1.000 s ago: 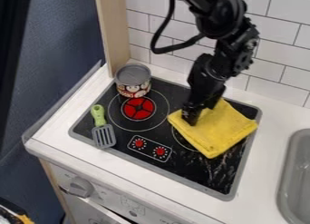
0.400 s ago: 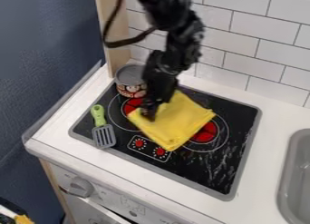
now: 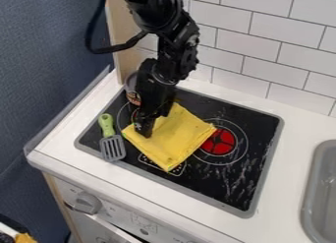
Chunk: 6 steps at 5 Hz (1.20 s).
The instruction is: Moved the yellow towel to the middle of the stove on top of the dial.
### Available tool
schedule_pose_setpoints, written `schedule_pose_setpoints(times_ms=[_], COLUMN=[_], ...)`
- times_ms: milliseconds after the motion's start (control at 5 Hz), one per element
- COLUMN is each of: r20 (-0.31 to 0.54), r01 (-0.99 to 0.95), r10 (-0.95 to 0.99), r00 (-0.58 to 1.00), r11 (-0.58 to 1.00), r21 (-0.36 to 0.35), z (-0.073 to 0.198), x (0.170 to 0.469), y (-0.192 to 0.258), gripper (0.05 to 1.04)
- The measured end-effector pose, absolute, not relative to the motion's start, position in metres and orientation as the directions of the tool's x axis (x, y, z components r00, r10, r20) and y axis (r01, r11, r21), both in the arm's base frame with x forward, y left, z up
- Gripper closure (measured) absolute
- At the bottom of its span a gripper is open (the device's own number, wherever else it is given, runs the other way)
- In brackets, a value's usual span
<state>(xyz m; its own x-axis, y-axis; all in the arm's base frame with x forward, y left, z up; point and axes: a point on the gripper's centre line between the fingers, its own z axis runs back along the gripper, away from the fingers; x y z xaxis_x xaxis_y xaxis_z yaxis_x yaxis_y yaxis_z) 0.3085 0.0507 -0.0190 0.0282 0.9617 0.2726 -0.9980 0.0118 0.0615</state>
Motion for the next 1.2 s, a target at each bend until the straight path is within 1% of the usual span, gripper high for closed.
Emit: schedule_pose_setpoints(times_ms=[200, 400, 600, 800, 1200], r20=[0.264, 0.257, 0.252, 0.253, 0.218], r01=[-0.996, -0.996, -0.994, -0.993, -0.988], r10=[0.963, 0.964, 0.964, 0.961, 0.967], r00=[0.051, 0.069, 0.087, 0.111, 0.135], r11=[0.031, 0.05, 0.069, 0.098, 0.148], r21=[0.078, 0.081, 0.079, 0.062, -0.047], z=[-0.019, -0.019, -0.016, -0.008, 0.027], x=[0.297, 0.293, 0.293, 0.297, 0.309], y=[0.049, 0.048, 0.046, 0.043, 0.03], gripper=[0.082, 0.082, 0.082, 0.083, 0.084])
